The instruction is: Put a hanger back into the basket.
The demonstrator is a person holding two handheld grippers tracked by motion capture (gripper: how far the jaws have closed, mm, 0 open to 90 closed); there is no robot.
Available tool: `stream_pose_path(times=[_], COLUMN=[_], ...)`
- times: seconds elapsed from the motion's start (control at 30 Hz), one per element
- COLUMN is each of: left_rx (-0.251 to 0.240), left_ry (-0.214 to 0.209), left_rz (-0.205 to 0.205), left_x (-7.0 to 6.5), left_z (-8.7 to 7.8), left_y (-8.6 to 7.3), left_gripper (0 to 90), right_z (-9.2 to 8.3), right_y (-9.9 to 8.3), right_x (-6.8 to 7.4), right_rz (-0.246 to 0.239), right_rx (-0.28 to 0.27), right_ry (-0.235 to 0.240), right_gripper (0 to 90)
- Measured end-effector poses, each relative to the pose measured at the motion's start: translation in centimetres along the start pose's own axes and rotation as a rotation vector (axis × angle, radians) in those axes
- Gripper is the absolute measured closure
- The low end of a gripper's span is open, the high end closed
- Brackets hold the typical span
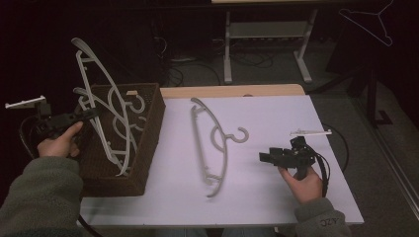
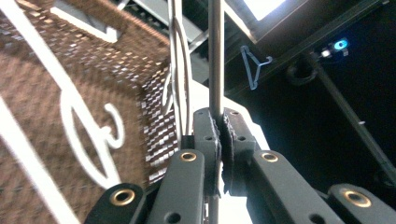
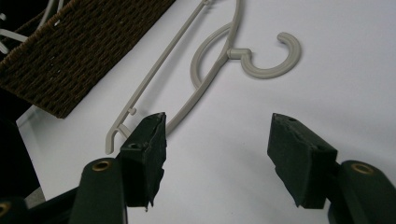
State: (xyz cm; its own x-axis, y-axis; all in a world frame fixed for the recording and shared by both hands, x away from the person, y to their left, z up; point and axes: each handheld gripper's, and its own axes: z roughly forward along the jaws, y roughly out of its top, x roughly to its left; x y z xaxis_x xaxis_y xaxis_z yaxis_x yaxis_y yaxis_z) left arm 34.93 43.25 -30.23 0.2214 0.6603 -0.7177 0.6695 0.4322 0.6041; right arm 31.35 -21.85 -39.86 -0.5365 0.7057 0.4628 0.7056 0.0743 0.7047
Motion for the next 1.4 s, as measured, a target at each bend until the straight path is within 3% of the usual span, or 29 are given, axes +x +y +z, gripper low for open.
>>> stream_pose_path(times=[0.43, 0.57, 0.67, 0.8, 1.17, 1.4], left_rx=[0.077, 0.115, 0.179, 0.172, 0.172, 0.166], left_ry=[0.072, 0.128, 0.228, 0.283, 0.253, 0.22], left_rz=[-0.05, -0.01, 0.052, 0.088, 0.184, 0.21], left_x=[2.9, 2.9, 2.5, 2.2, 0.3, -0.9], left_z=[1.5, 1.7, 2.0, 1.5, 1.3, 1.4], left_y=[-2.1, -1.9, -1.9, -1.8, -2.2, -2.7], left_gripper=[85.6, 83.8, 72.4, 65.3, 64.7, 64.3], right_z=[-0.1, -0.1, -0.1, 0.0, 0.3, 0.5], right_y=[0.0, 0.0, 0.0, 0.1, 0.1, 0.2], right_x=[0.1, 0.0, 0.0, 0.1, 0.0, 0.0], right_rz=[0.002, 0.0, 0.0, 0.004, -0.002, 0.003], right_rx=[-0.005, -0.008, -0.007, -0.004, 0.003, 0.009], right_ry=[0.005, 0.005, 0.006, 0.006, 0.001, -0.001], right_gripper=[36.3, 36.3, 36.3, 36.2, 35.8, 35.5])
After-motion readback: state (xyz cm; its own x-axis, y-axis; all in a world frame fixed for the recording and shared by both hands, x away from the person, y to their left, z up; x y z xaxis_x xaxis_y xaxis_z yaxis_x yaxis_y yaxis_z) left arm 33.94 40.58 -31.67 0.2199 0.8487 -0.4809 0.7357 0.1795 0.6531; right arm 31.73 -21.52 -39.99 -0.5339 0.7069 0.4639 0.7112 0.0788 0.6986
